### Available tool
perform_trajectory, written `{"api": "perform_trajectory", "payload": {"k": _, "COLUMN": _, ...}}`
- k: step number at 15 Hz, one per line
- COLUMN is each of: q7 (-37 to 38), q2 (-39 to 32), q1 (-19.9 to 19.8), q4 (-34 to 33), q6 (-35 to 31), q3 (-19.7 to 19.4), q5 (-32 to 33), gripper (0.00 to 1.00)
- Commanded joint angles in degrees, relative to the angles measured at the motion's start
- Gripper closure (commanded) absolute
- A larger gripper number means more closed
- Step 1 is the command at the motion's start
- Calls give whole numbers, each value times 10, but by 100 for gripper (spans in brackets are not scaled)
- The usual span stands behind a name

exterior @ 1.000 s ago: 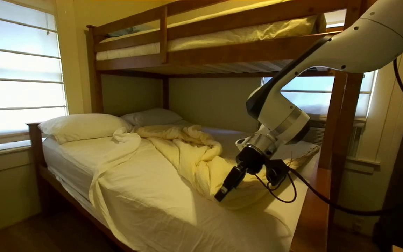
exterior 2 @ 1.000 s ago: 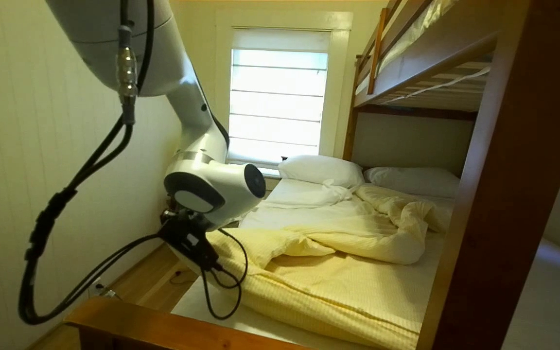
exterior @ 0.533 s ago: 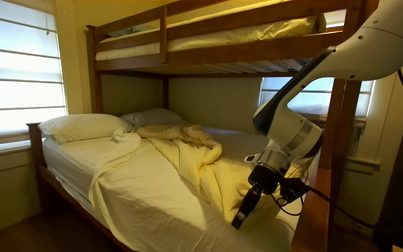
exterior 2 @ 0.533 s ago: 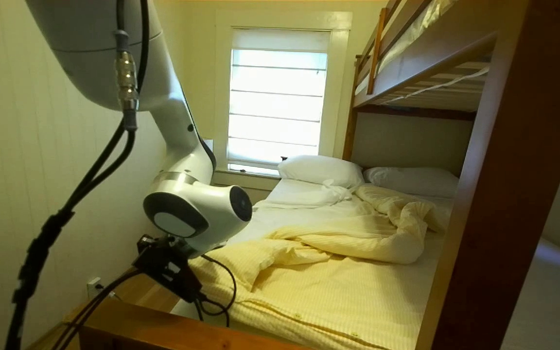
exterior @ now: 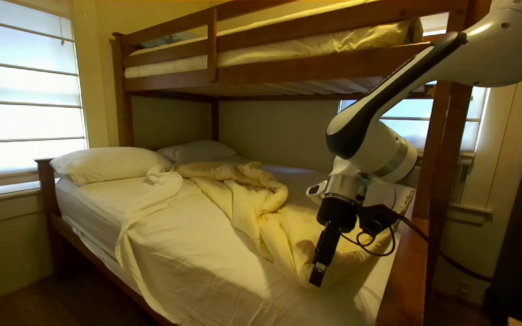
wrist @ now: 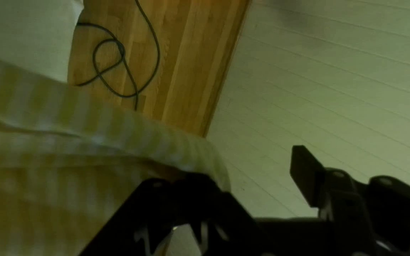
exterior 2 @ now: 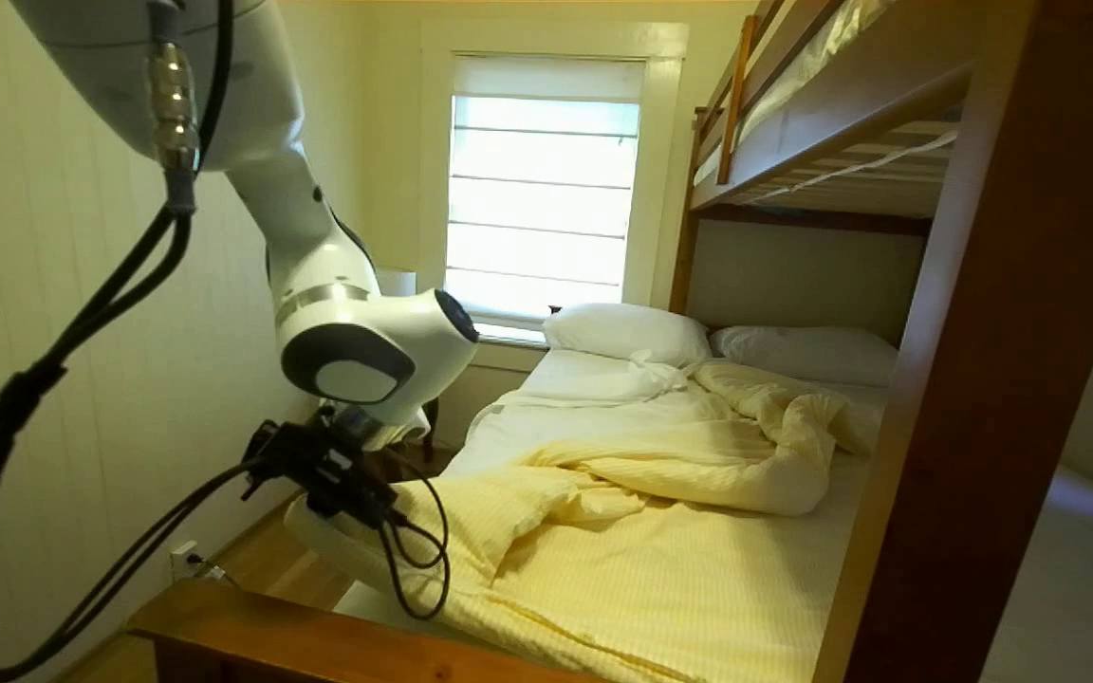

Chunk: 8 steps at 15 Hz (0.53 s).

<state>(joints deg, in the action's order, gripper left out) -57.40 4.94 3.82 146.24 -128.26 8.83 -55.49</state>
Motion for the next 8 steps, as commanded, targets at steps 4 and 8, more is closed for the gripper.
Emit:
{"api": "perform_trajectory", "payload": {"k": 4, "q7": 272, "q2": 81, "q1": -42, "q4": -62, "q6": 107, "q3": 48, "q5": 258, "gripper": 0}}
{"api": "perform_trajectory", "payload": {"k": 8, "q7": 422, "q2": 86, "q1": 0, "q4": -139, "q6": 206, "q3": 29, "q5": 402, "gripper": 0}}
